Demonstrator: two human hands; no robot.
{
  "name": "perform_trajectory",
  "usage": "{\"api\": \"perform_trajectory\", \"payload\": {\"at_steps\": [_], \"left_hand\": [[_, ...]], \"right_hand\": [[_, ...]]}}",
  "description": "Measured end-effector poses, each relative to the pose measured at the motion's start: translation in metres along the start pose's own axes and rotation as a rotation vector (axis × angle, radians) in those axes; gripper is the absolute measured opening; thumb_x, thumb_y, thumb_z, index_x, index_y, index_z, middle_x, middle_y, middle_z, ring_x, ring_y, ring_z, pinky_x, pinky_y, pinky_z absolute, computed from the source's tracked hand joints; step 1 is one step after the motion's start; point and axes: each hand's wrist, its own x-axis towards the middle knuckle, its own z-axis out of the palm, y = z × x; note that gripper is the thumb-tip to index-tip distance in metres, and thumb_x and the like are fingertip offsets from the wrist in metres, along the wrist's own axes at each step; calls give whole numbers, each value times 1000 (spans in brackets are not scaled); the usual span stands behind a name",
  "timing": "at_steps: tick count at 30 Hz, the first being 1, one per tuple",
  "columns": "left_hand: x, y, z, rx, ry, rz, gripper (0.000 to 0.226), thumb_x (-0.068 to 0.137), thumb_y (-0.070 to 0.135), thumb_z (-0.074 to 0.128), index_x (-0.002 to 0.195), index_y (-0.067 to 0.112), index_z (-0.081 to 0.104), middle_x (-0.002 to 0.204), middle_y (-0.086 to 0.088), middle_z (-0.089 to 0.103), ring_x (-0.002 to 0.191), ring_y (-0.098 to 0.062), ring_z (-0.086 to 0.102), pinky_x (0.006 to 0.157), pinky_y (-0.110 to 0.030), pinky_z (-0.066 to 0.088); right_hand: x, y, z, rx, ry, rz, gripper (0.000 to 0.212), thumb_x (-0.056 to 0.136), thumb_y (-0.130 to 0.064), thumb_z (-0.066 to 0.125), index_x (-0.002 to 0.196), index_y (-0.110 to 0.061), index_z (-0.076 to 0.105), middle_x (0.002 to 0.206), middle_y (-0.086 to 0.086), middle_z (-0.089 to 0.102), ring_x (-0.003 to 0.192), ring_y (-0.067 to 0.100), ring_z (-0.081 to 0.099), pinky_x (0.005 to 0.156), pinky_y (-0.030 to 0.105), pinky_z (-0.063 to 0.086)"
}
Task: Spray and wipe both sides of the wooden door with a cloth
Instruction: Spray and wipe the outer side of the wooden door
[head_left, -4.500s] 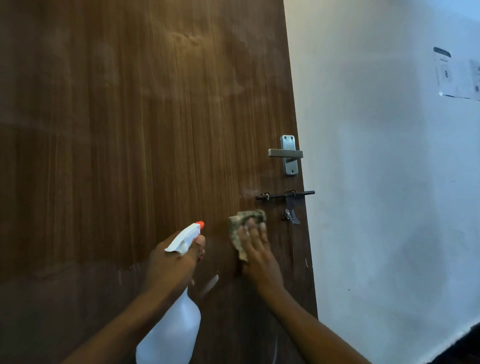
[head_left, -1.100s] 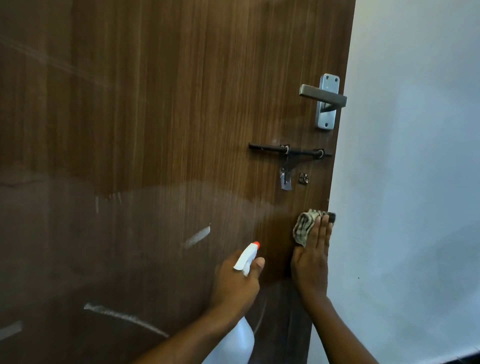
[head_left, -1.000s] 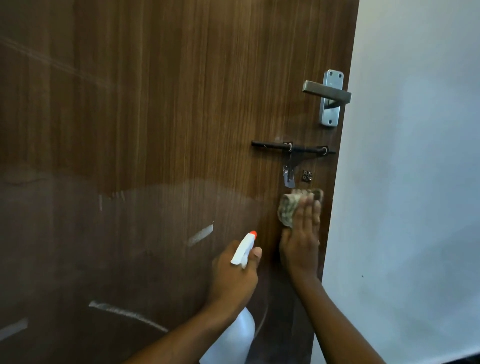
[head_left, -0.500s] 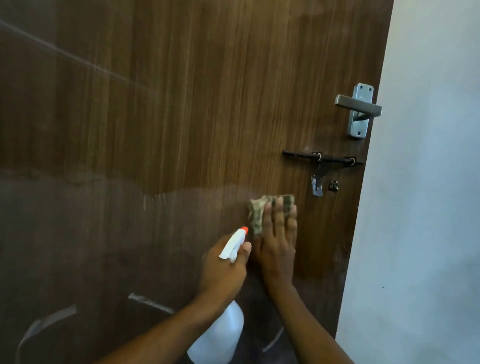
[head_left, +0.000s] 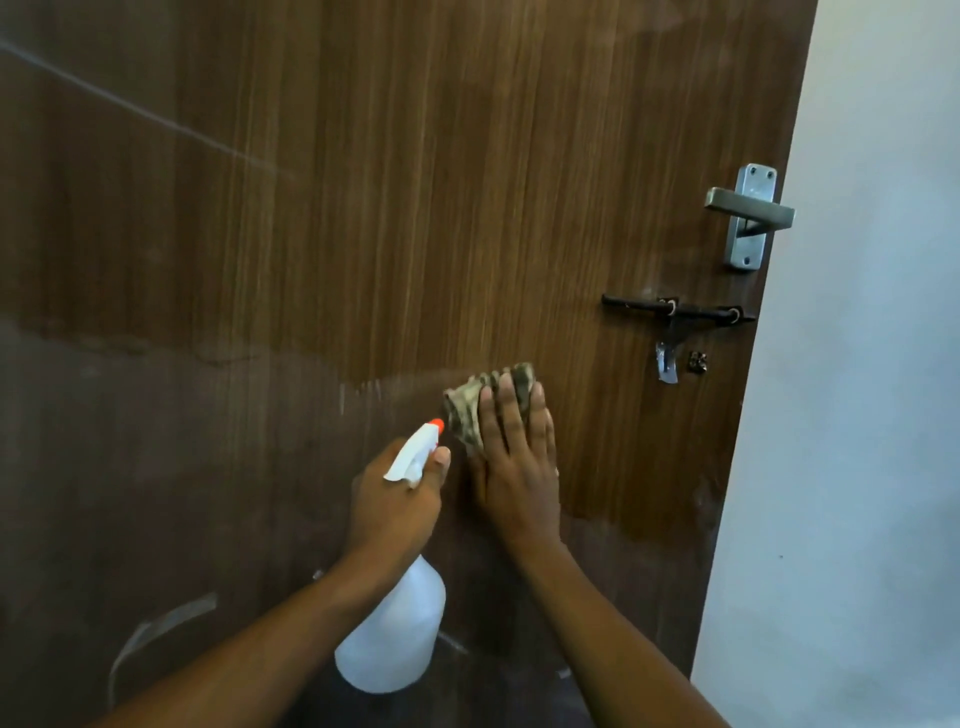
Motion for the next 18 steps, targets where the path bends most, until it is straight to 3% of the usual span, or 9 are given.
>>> {"api": "perform_trajectory", "payload": {"at_steps": [2, 4, 7, 9, 13, 15, 18], "left_hand": [[1, 0, -13, -11, 23, -22, 31, 85, 36, 61, 113, 23, 62, 103, 1, 68, 91, -29, 66, 84, -45, 55], [3, -2, -27, -26, 51, -66, 31, 83, 37, 62, 110, 21, 61, 107, -5, 68, 92, -30, 65, 84, -44, 55], [7, -2, -46, -30, 90, -124, 39, 82, 37, 63, 114, 15, 58, 112, -8, 65, 95, -31, 64, 86, -44, 55], [13, 2, -61, -49, 121, -124, 48, 79, 42, 61, 116, 13, 58, 113, -10, 65, 94, -32, 64, 86, -42, 55], [20, 12, -90, -22, 124, -26, 40, 87, 34, 58, 122, 14, 59, 107, -8, 67, 84, -34, 64, 73, -34, 51], [22, 14, -105, -12, 127, -11, 35, 90, 33, 56, 121, 17, 59, 100, -3, 66, 73, -23, 63, 59, -26, 49], [25, 11, -126, 0, 145, -45, 38, 88, 37, 57, 121, 17, 57, 105, -1, 64, 78, -19, 61, 53, -20, 44]], "right_hand": [[-28, 9, 4, -22, -23, -37, 75, 96, -32, 53, 159, -19, 14, 167, 7, 12, 152, 37, 12, 117, 55, 28], [-38, 18, -1, -29, -32, 48, 74, 97, -35, 45, 160, -19, 9, 167, 7, 8, 151, 40, 13, 114, 58, 32], [-6, 5, -10, 45, -13, 345, 67, 101, -39, 32, 159, -14, 11, 167, 9, 2, 153, 38, 0, 120, 56, 21], [30, -21, -15, 85, 25, 422, 67, 102, -39, 32, 159, -14, 10, 167, 8, -2, 152, 37, -6, 123, 51, 11], [48, -65, -5, 36, 10, 148, 70, 100, -36, 43, 159, -18, 10, 167, 9, 5, 152, 40, -2, 123, 52, 12], [25, -74, 4, 21, -33, -8, 72, 98, -33, 51, 159, -19, 15, 166, 8, 12, 152, 40, 5, 121, 54, 20], [-9, -59, 7, -40, -74, -126, 73, 95, -37, 50, 159, -25, 17, 166, 5, 15, 151, 38, 13, 114, 58, 31]]}}
